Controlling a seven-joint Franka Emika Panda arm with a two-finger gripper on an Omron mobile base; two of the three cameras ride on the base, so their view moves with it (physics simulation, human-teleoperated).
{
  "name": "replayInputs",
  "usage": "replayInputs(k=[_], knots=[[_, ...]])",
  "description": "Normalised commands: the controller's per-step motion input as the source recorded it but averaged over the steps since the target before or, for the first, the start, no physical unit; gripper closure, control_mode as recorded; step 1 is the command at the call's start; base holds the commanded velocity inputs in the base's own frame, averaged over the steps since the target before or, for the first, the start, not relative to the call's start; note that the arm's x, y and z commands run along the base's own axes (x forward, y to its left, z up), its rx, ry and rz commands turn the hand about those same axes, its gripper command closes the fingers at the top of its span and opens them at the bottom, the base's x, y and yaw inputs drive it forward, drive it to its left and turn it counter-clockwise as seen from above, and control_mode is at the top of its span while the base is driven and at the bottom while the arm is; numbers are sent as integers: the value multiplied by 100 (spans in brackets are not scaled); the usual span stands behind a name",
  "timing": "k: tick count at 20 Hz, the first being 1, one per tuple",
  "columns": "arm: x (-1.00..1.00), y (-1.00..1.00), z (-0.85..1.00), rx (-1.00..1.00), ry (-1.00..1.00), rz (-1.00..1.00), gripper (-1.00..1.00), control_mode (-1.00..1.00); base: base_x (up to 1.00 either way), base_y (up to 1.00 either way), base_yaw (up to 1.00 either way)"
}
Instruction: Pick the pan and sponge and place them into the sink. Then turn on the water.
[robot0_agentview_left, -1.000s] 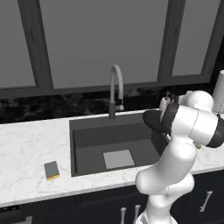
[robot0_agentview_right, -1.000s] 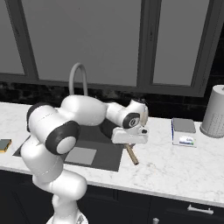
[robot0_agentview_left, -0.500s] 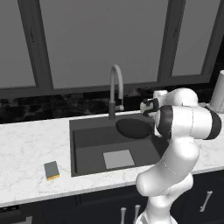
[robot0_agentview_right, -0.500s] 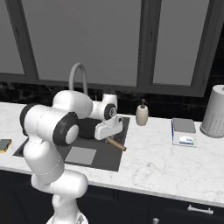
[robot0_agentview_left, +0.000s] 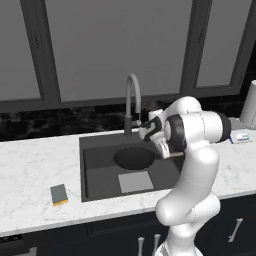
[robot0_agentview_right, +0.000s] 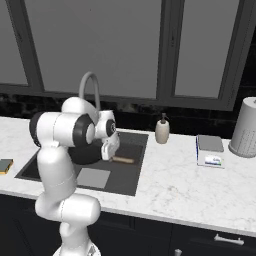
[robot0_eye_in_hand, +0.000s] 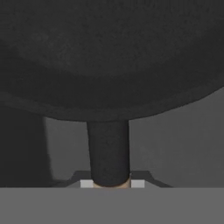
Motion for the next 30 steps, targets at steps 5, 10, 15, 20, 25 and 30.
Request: replayInputs(k=[5, 10, 15, 20, 25, 30], knots=[[23, 39, -71, 6, -1, 30, 100, -100, 0, 0, 0], [17, 18, -69, 5, -11, 12, 100, -100, 0, 0, 0], [13, -1, -55, 9, -13, 1, 100, -100, 0, 0, 0], [9, -1, -62, 7, -15, 0, 100, -100, 0, 0, 0], [8, 0, -63, 4, -15, 0, 100, -100, 0, 0, 0], [16, 0, -50, 2, -12, 0, 100, -100, 0, 0, 0]])
